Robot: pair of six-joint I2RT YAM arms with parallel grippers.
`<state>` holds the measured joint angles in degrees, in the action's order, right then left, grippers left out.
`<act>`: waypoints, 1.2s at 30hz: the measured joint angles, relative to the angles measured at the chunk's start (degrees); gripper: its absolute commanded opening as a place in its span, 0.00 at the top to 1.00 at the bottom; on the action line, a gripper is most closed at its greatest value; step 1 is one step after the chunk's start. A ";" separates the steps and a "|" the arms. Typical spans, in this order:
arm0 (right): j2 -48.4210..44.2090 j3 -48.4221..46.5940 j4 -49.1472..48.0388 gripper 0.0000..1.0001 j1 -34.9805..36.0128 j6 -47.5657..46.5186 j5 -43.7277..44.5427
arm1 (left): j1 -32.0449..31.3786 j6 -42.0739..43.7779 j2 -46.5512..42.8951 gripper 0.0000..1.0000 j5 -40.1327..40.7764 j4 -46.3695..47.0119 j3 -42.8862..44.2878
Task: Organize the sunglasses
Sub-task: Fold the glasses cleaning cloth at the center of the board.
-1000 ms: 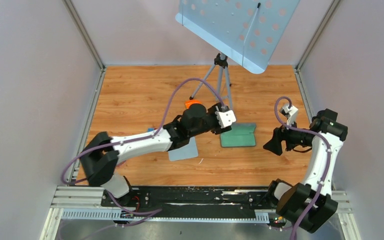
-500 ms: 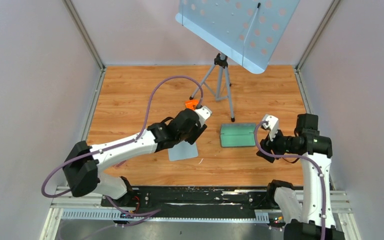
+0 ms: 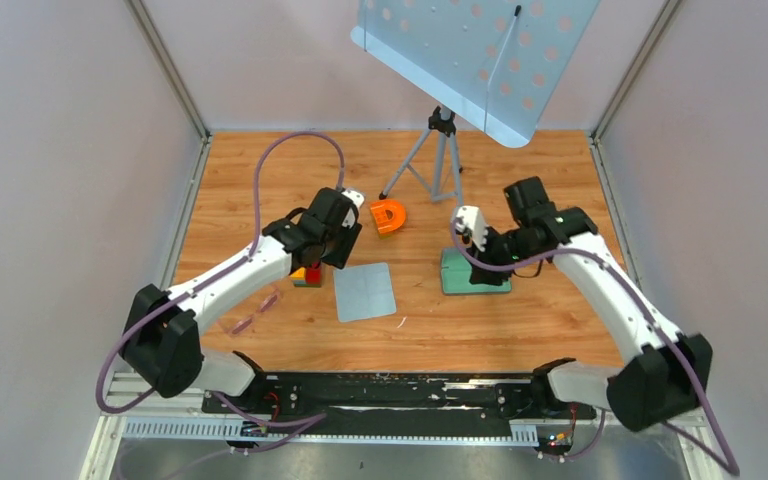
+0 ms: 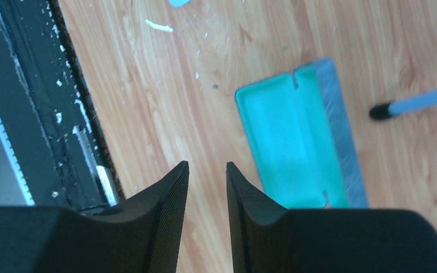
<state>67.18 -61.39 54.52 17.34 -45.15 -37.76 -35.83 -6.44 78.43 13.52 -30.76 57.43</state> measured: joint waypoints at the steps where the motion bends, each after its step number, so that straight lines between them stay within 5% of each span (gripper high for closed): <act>1: 2.64 -1.68 -0.76 0.66 1.92 0.17 0.59 | 0.50 0.24 0.61 0.56 -0.68 -0.31 0.17; 7: 20.06 -14.25 -5.18 0.63 10.25 2.21 2.89 | 5.86 0.81 8.81 0.55 -7.63 -1.07 2.43; 19: 41.33 -27.65 -12.57 0.60 14.12 3.78 1.77 | 10.40 2.43 14.82 0.58 -17.49 0.74 2.60; 36: 49.70 -29.44 -17.70 0.65 15.52 5.86 0.33 | 11.67 4.94 19.02 0.61 -18.82 2.89 2.21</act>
<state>116.88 -90.83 36.82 32.86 -39.29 -37.43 -24.16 -1.50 97.45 -5.30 -27.88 59.64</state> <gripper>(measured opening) 0.361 0.393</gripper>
